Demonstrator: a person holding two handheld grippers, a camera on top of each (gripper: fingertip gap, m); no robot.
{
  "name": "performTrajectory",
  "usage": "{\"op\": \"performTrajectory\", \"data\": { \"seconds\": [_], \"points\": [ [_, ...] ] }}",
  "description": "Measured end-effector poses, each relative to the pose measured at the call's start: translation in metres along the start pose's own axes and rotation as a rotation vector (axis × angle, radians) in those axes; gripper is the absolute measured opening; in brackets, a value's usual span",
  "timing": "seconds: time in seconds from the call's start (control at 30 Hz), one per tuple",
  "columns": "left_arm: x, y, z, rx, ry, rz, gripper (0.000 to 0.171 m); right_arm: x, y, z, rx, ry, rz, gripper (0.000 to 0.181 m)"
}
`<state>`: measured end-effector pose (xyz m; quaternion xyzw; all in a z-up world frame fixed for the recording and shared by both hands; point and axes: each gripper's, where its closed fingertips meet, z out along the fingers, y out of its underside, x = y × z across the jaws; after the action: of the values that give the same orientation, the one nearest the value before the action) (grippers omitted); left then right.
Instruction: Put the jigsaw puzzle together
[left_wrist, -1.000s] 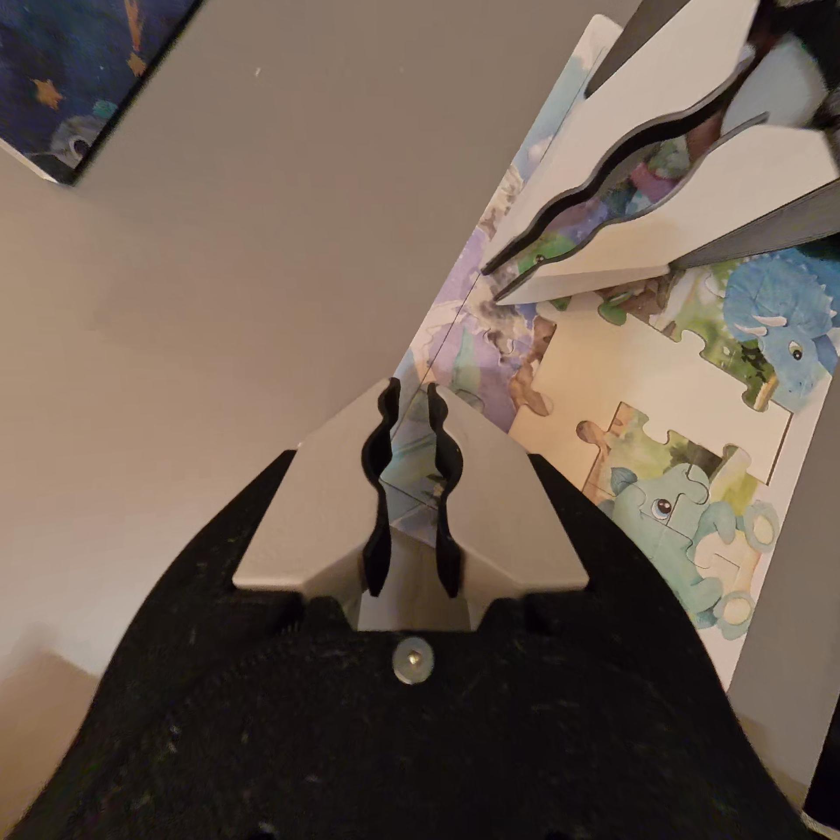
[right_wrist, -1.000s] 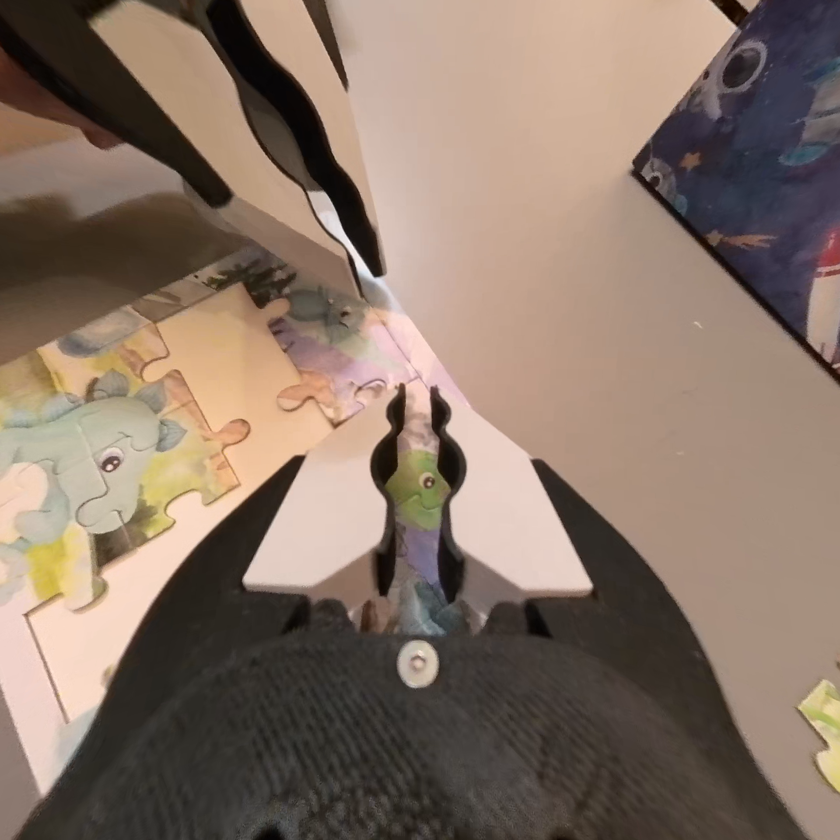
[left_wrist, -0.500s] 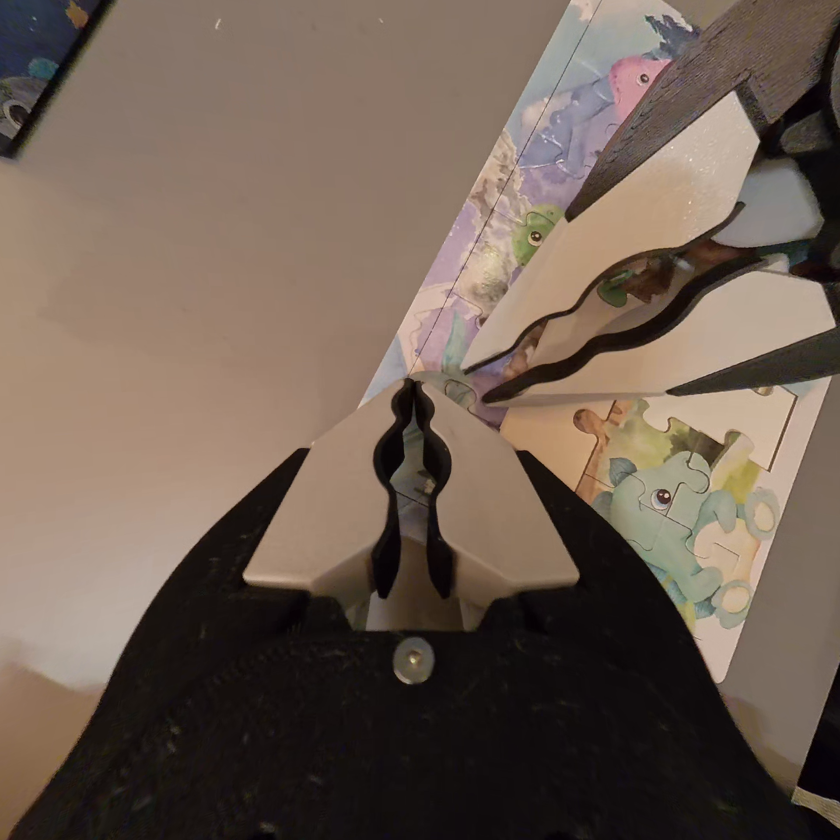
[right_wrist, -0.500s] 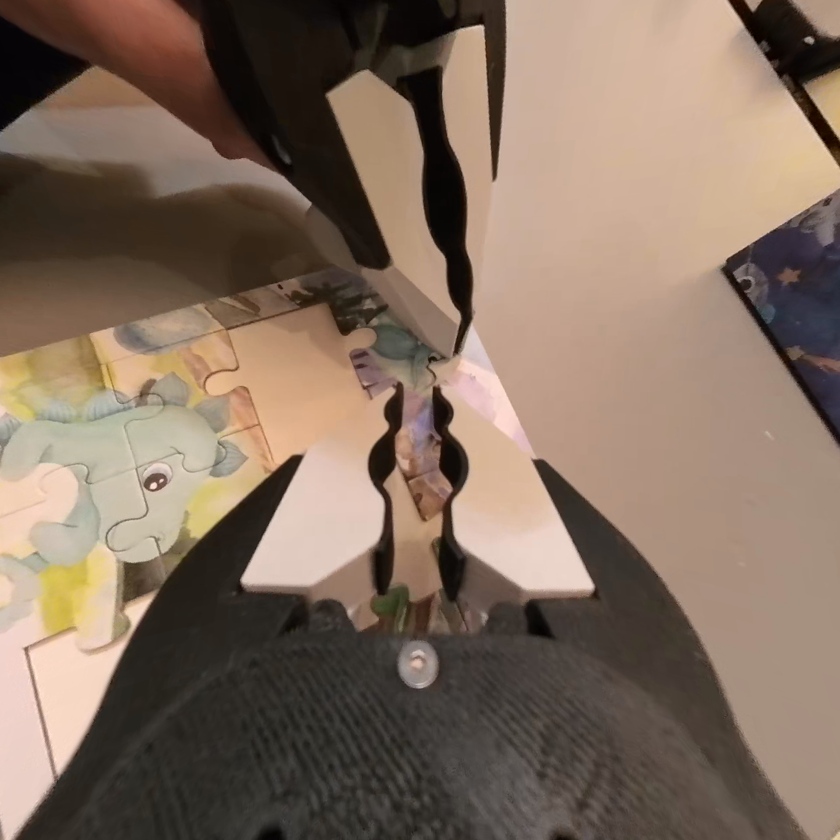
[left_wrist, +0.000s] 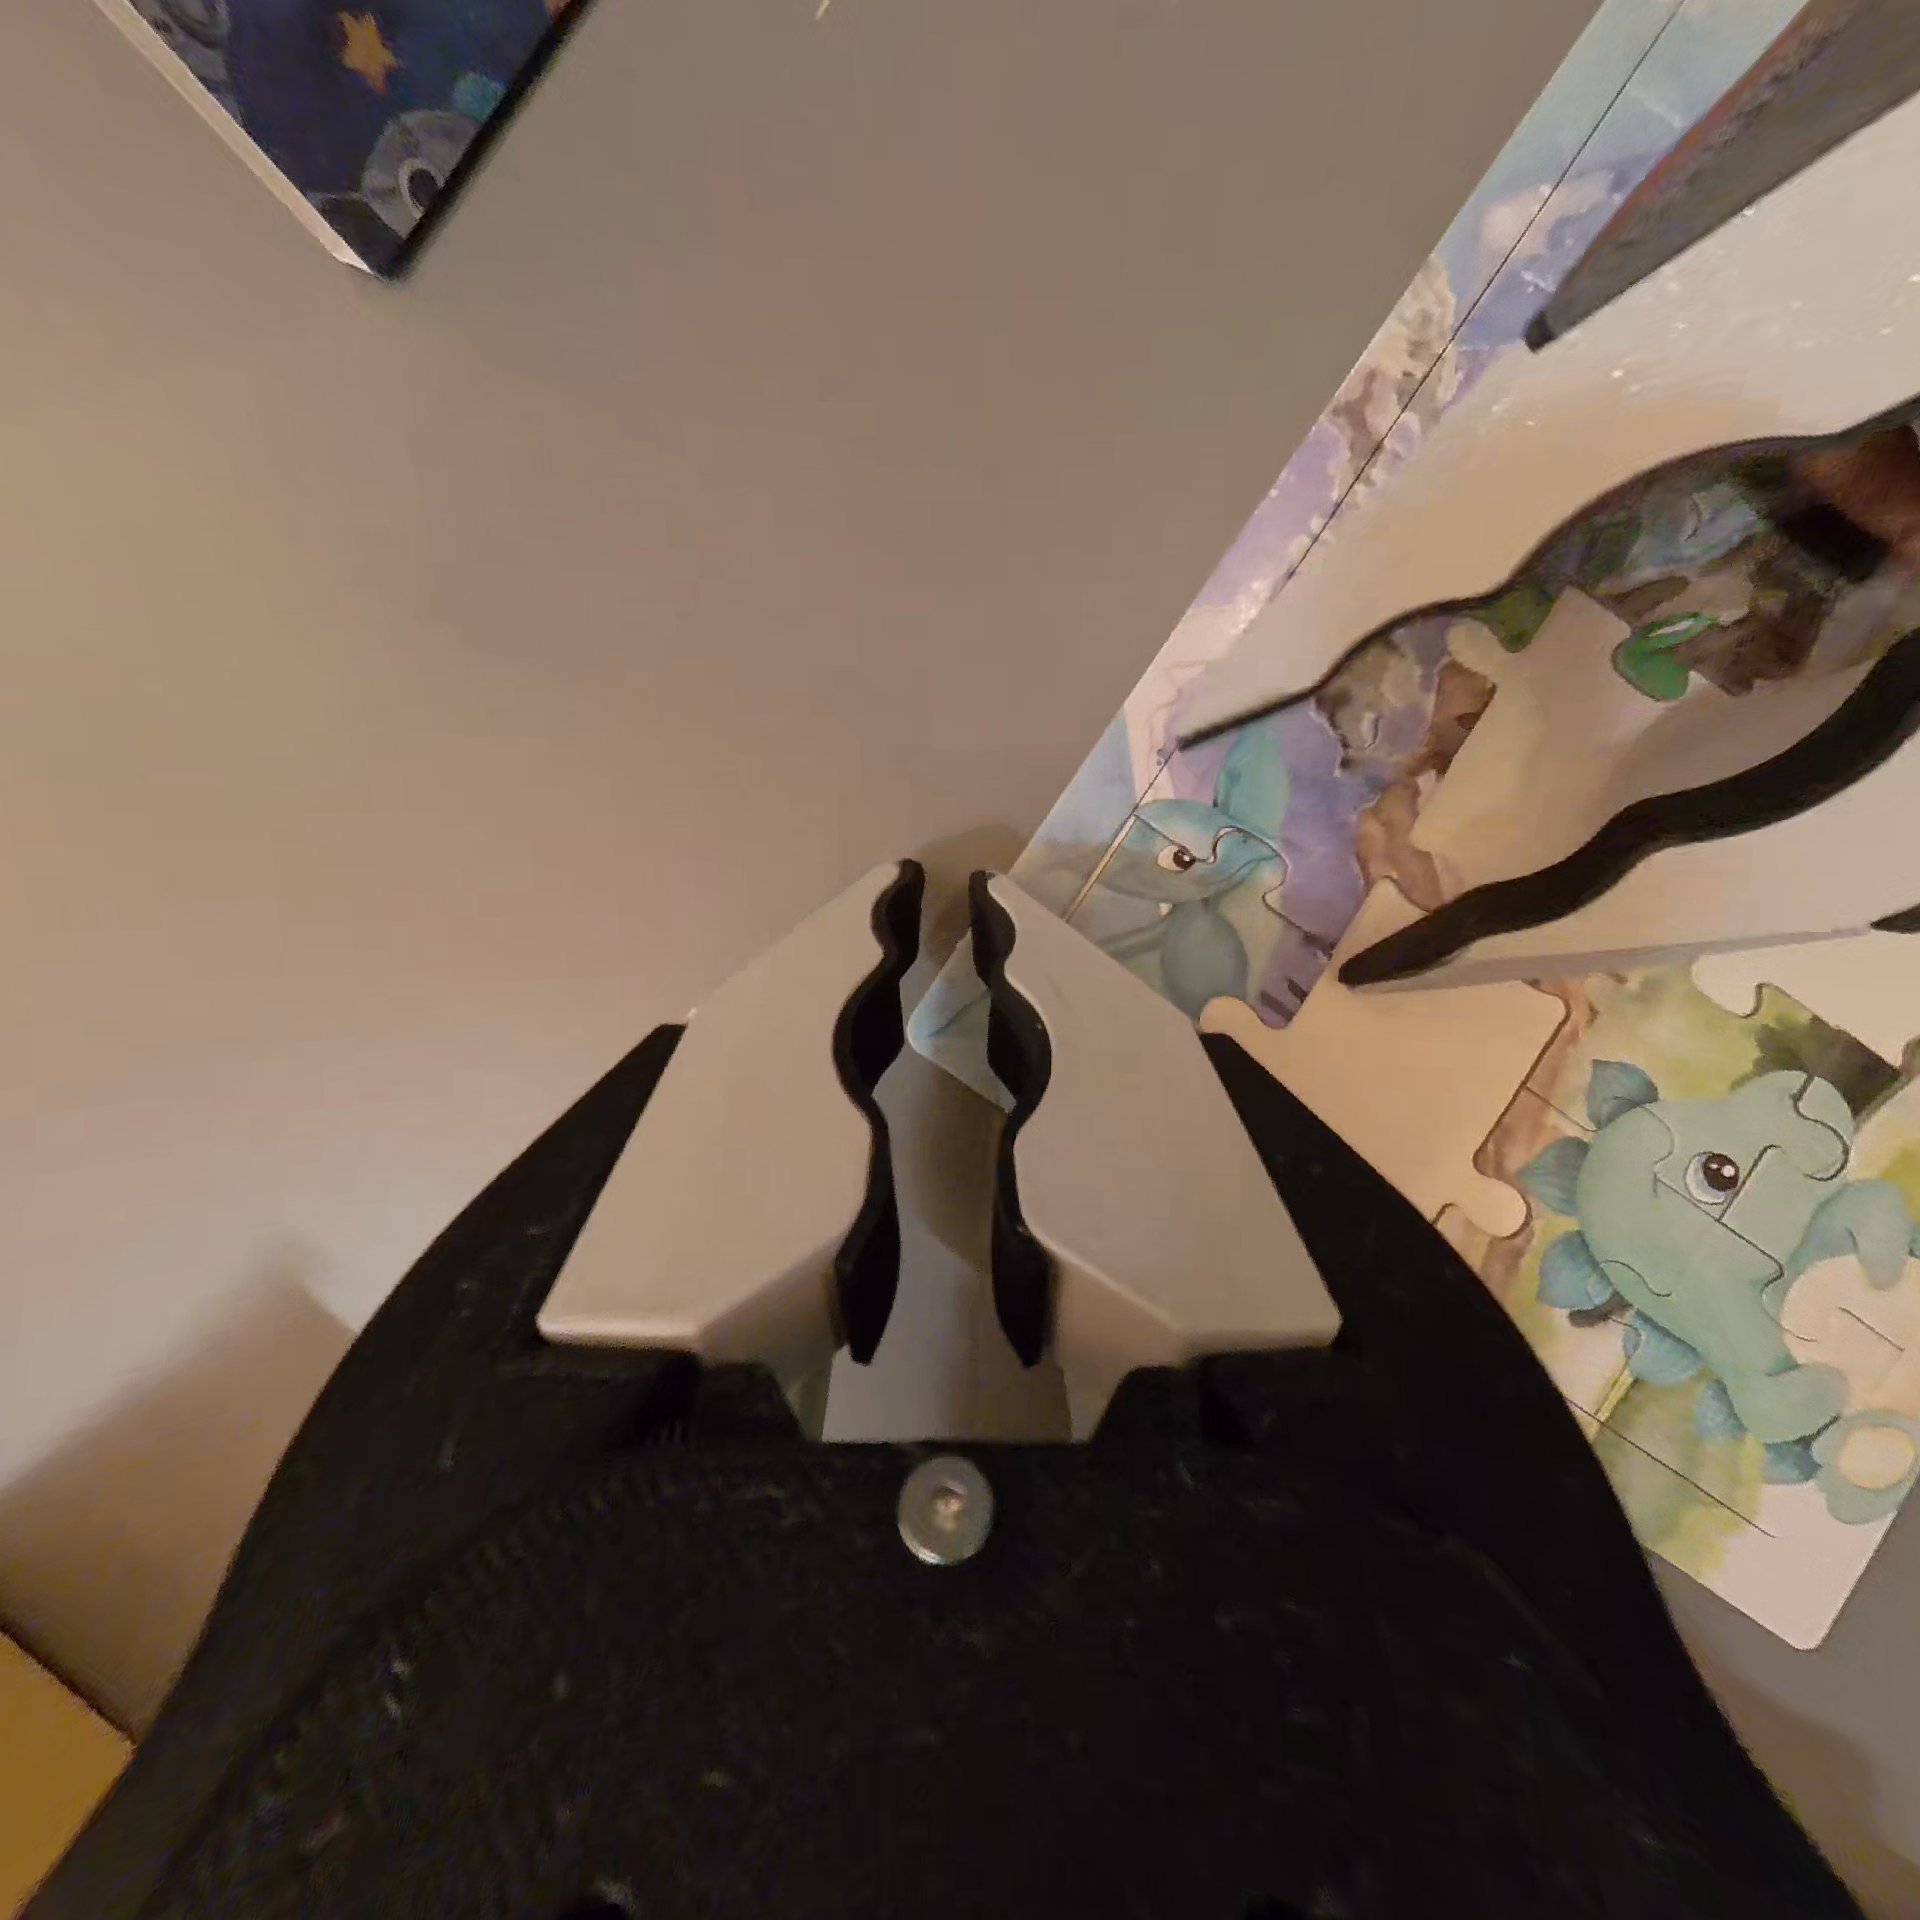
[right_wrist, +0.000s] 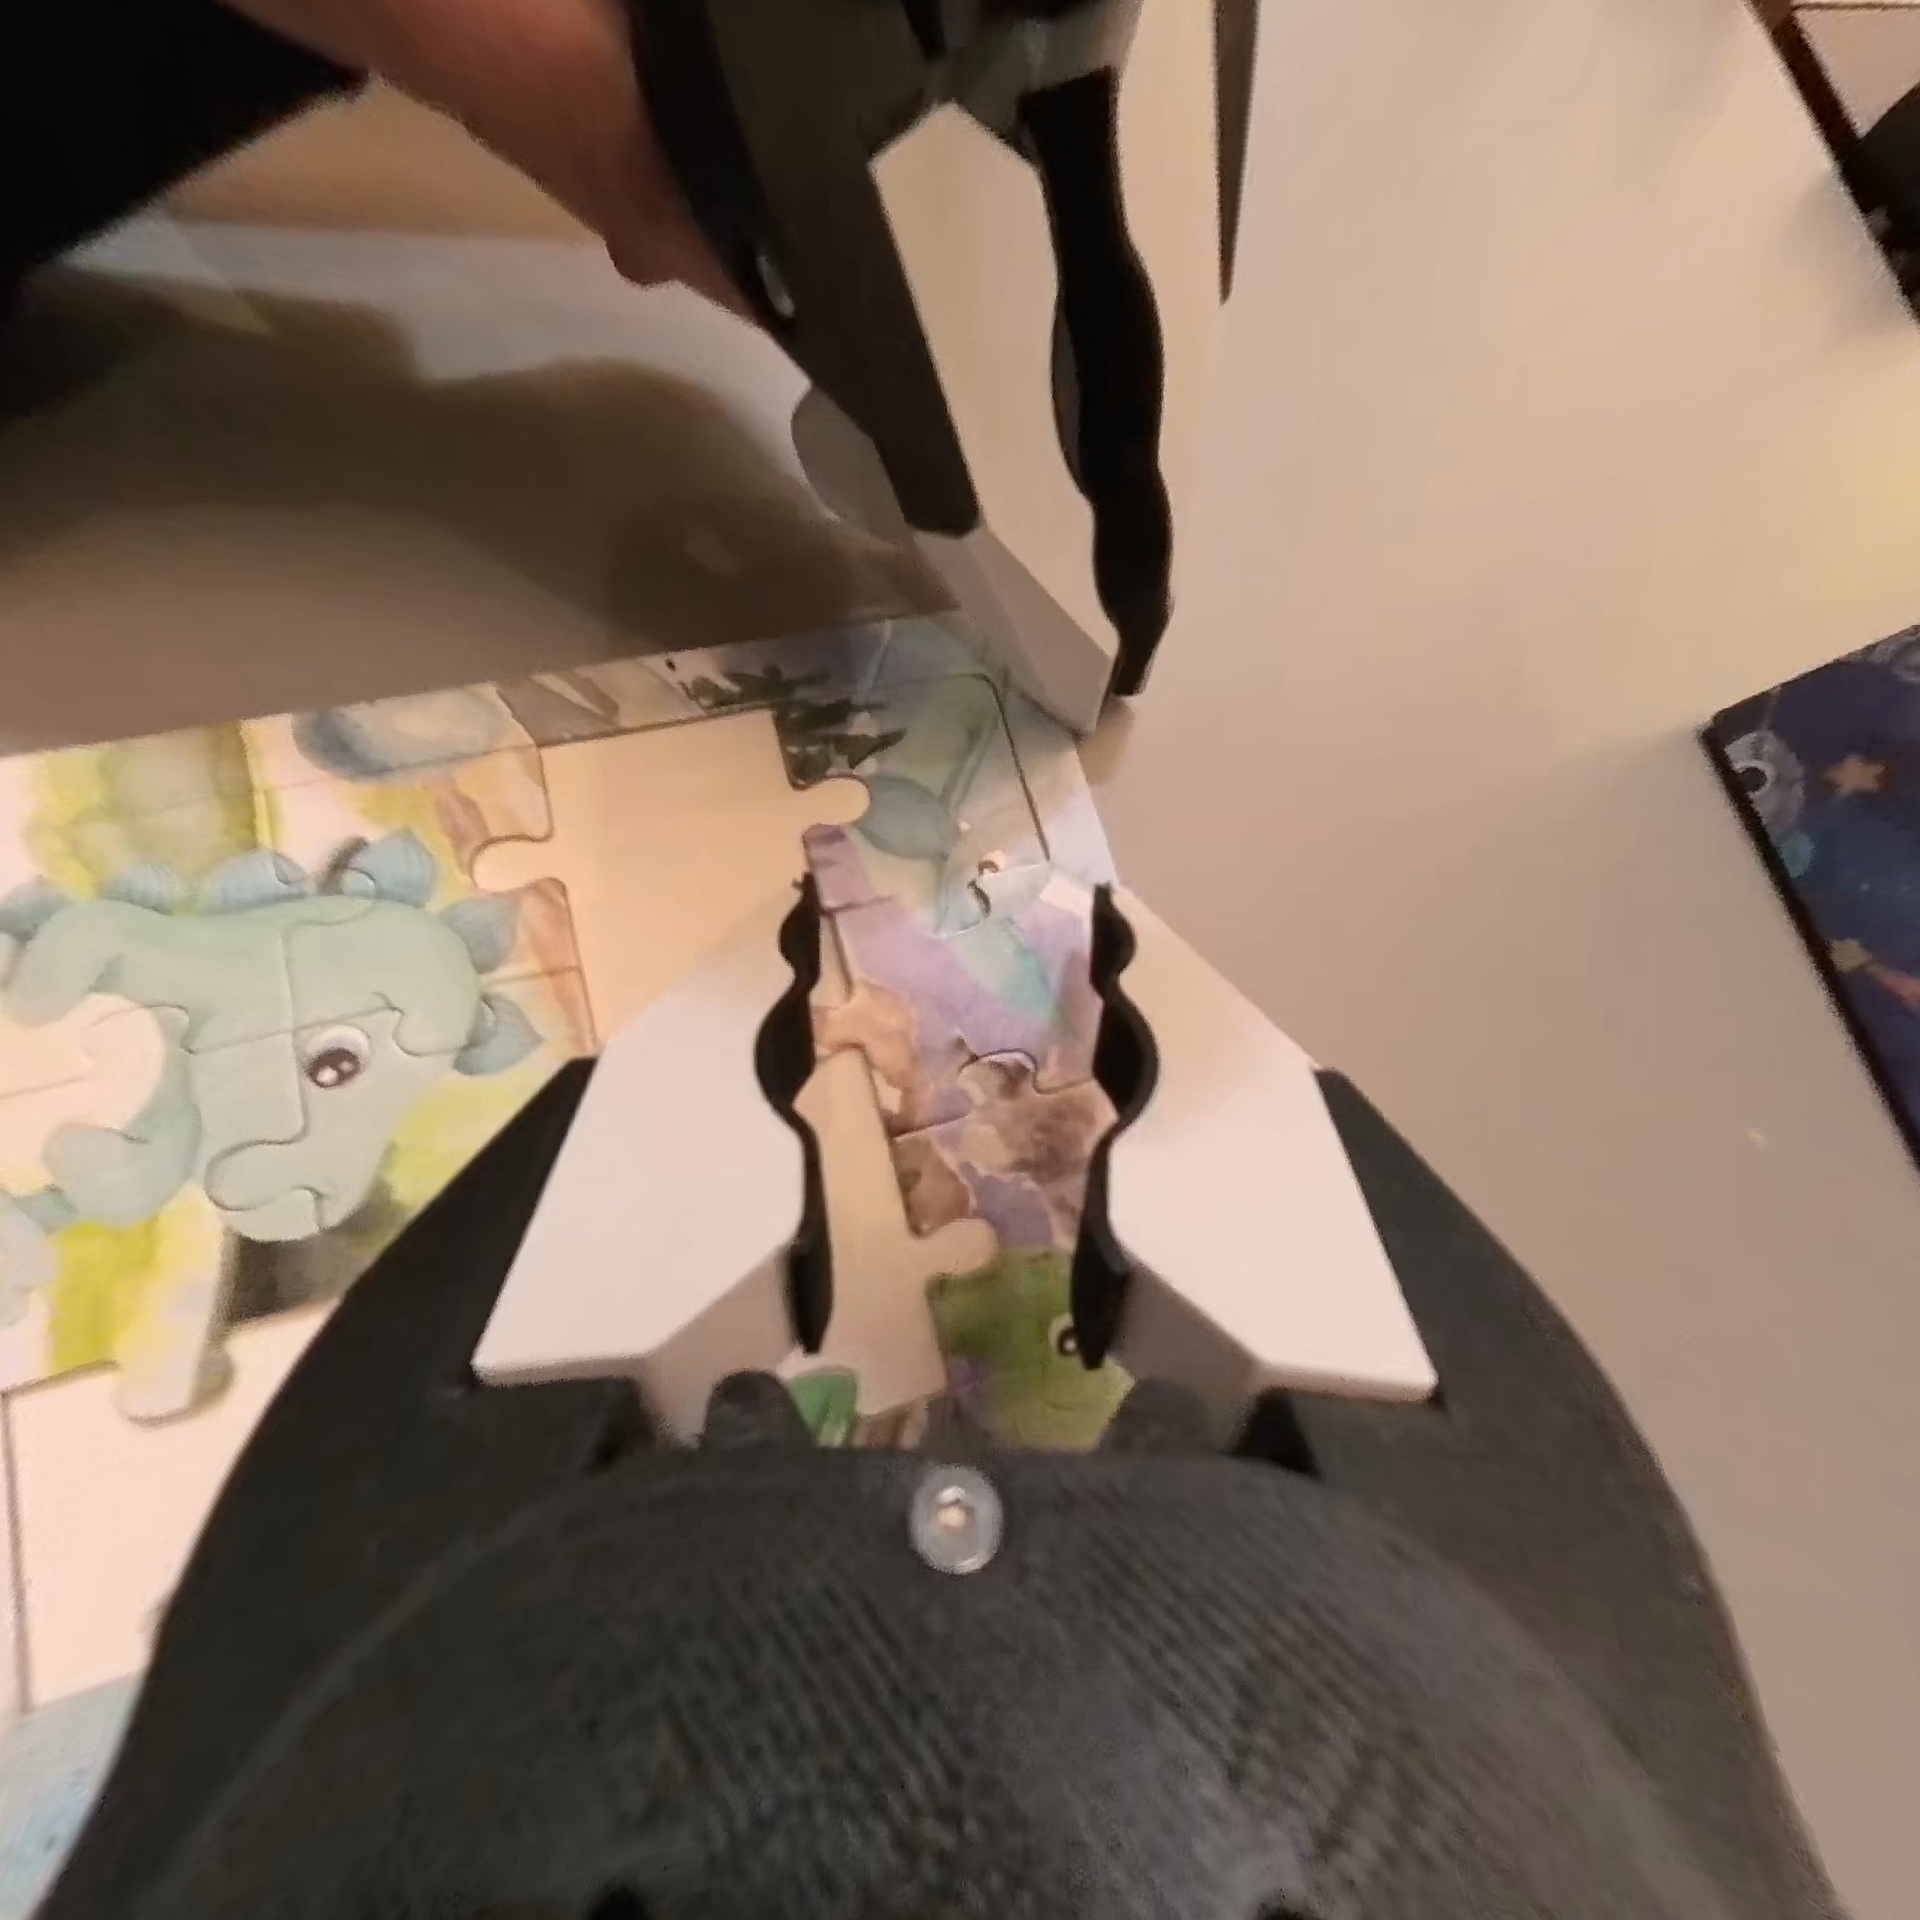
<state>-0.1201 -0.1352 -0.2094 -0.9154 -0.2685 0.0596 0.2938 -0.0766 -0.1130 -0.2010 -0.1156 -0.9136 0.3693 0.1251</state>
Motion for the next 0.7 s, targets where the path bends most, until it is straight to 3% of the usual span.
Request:
{"op": "performTrajectory", "data": {
  "seconds": [0.23, 0.7],
  "points": [
    [0.000, 0.002, 0.001, -0.015, -0.008, 0.005, 0.005, -0.005, 0.008, -0.001, -0.002, -0.122, 0.015, 0.046],
    [0.001, 0.001, 0.002, -0.010, -0.004, 0.005, 0.003, -0.002, -0.001, 0.002, -0.035, 0.000, -0.127, 0.048]
  ]
}}
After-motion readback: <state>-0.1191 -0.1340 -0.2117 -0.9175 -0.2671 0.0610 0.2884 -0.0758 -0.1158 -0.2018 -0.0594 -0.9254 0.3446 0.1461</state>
